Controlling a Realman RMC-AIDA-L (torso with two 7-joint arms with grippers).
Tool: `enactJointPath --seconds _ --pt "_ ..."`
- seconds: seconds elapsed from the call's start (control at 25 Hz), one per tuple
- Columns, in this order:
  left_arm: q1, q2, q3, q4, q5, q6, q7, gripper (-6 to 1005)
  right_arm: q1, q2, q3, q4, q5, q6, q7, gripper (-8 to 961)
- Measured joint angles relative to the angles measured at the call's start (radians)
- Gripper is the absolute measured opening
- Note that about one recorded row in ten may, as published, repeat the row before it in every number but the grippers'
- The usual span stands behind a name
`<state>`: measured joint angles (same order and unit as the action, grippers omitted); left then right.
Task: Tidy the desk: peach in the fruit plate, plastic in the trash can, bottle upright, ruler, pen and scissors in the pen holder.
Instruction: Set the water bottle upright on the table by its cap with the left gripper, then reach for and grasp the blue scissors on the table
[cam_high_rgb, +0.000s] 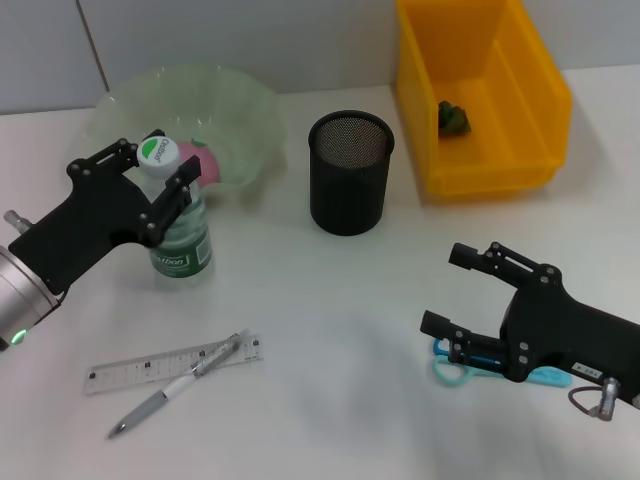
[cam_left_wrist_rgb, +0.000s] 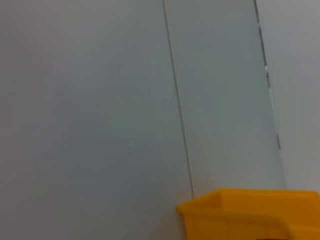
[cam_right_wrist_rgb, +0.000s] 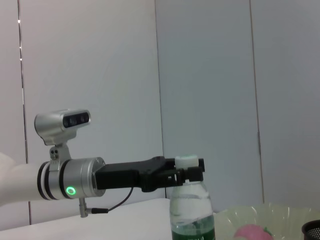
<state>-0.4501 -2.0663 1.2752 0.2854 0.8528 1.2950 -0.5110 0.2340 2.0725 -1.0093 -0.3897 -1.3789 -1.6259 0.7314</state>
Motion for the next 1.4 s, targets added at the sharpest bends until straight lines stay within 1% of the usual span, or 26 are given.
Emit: enactJointPath --seconds 0.6,0.64,0.88,1.08,1.2,1.24,1.32,1.4 --pt "-0.003 -0.006 0.001 0.006 -0.010 -0.018 -0.001 443 0.002 0.000 -0.002 0.002 -0.002 0.002 0.000 831" --pt "0.001 -0.007 0.001 0.008 -0.037 -0.014 -0.004 444 0.002 0.000 -0.002 0.002 -0.002 0.003 0.000 831" --pt "0.001 -0.007 0.001 0.009 -0.049 -0.004 -0.011 444 0.002 0.000 -0.002 0.002 -0.007 0.015 0.000 831" --pt "-0.001 -0.007 0.002 0.005 -0.050 0.002 -0.014 617 0.001 0.001 -0.002 0.002 -0.011 0.015 0.000 831" --pt "0.011 -0.005 0.001 0.012 -0.054 0.030 -0.019 720 -0.001 0.001 0.001 0.002 -0.012 0.015 0.000 831" --pt "0.027 0.000 0.000 0.022 -0.062 0.051 -0.047 755 -0.004 0.001 0.005 0.002 -0.012 0.015 0.000 831" --pt "0.033 0.001 -0.002 0.027 -0.064 0.053 -0.057 766 -0.005 0.001 0.008 0.002 -0.011 0.015 0.000 831" --pt "0.064 0.004 -0.007 0.057 -0.064 0.056 -0.086 777 -0.008 0.002 0.026 0.002 -0.008 0.015 0.002 831"
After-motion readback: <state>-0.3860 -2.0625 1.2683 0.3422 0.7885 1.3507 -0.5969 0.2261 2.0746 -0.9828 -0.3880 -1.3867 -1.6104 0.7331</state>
